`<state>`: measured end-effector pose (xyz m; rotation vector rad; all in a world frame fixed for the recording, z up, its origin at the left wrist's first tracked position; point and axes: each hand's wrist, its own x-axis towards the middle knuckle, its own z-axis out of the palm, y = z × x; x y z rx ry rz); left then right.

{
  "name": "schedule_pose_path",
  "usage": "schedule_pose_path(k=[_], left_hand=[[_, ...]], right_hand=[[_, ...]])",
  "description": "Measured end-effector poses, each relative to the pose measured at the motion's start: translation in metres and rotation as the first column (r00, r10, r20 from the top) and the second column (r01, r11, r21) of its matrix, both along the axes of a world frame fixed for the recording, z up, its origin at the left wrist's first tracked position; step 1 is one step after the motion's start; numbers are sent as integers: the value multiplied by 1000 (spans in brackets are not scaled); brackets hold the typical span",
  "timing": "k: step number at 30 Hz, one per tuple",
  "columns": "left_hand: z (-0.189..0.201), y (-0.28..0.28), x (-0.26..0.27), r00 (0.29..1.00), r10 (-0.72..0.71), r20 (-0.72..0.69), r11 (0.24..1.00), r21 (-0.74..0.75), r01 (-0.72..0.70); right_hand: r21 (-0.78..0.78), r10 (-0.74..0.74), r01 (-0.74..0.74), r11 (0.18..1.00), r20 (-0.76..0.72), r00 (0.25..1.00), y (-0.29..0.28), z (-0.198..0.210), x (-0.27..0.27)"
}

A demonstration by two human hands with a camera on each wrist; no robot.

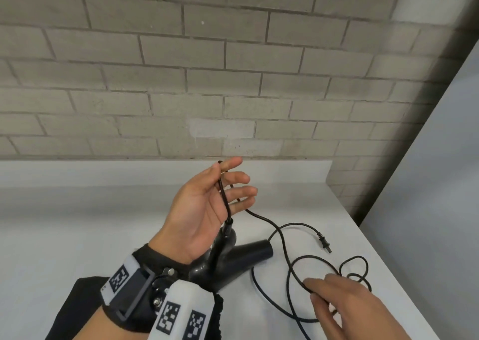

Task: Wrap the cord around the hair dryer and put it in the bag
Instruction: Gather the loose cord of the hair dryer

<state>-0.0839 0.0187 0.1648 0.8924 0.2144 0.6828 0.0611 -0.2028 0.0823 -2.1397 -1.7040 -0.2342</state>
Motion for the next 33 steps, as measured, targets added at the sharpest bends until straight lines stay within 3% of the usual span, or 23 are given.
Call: schedule_pose_path(k=[3,7,16,22,27,33], left_hand=[[-9,-6,1,998,21,-51,998,56,-18],[-12,-12,-1,994,44,-101,984,176,-26],[-12,-27,-13,987,52,-152,875,483,28],[-17,-37,-19,975,-79,-209,792,581,189],[-20,-40,-24,981,-94,-172,772,609,181],[-23,-44,-21,986,-12,-165,846,523,98]], right_hand=[[109,115,-125,986,93,989,-2,16,-9],[117,246,-252,961,67,967,-1,40,-16],[224,467,-420,879,-234,853,9,102,-24],[408,436,-283,868,-354,827,36,111,-31],[490,364,-98,866,-484,795,60,104,-28],[453,276,35,891,-601,750,82,83,-26]])
